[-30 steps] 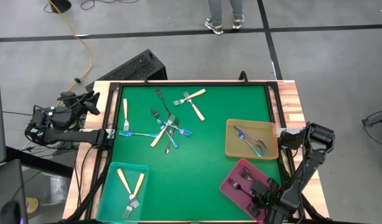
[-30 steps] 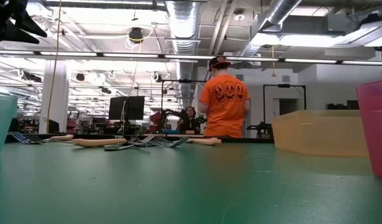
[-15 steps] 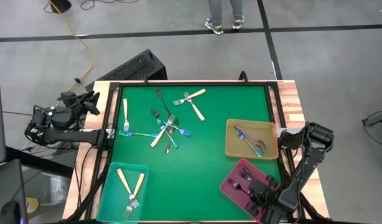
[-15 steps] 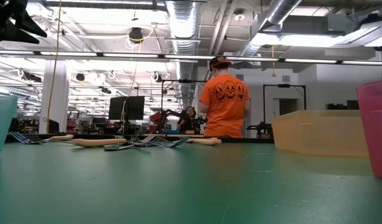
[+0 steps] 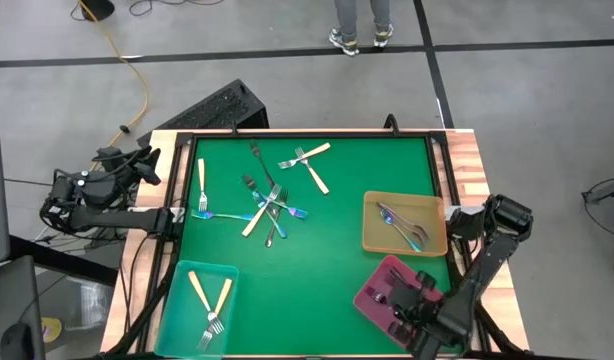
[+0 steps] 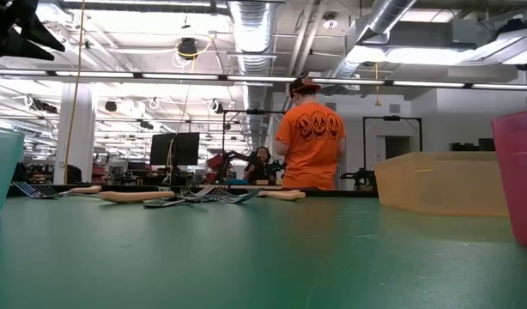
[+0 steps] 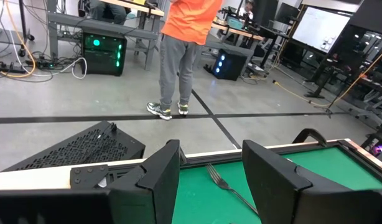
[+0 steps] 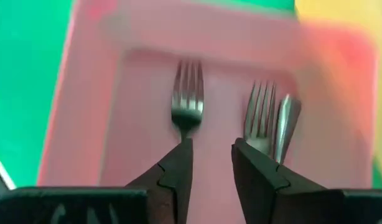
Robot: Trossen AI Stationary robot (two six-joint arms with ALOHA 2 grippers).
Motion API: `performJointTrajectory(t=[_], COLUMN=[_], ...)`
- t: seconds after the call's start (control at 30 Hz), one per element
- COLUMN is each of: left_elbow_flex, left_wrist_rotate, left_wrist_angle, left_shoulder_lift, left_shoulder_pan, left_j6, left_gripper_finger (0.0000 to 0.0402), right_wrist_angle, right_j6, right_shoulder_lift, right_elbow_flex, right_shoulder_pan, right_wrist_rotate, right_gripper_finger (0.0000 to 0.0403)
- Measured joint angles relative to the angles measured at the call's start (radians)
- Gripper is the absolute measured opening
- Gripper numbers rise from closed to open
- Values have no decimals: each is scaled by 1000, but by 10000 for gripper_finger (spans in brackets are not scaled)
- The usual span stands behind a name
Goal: Sort silverware by color (type)
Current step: Put the yellow fork into the blue bin
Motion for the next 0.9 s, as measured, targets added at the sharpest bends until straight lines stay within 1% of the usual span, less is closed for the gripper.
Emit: performJointTrajectory(t=[0.1,0.27,0.4,0.47,0.67,0.9], left_elbow_flex=[0,0,0,0,0,0], left_wrist_rotate=[0,0,0,0,0,0], left_wrist_angle=[0,0,0,0,0,0], left_shoulder_lift=[0,0,0,0,0,0], left_shoulder_pan=[0,0,0,0,0,0], left_j6=[0,0,0,0,0,0], left_gripper_finger=[158,158,158,158,158,158], right_wrist_angle=[0,8,39,93,326,580], right_j6=[-122,-373,-570,-672,-984,-1225], right_shoulder_lift=[0,0,0,0,0,0], right_elbow_flex=[23,70,111,117,118,118], right_shoulder_pan=[-66,-186,-282,-331,-452,-579], right_wrist_rotate=[24,100,136,141,125,56], right_gripper_finger=[132,133,133,133,133,133])
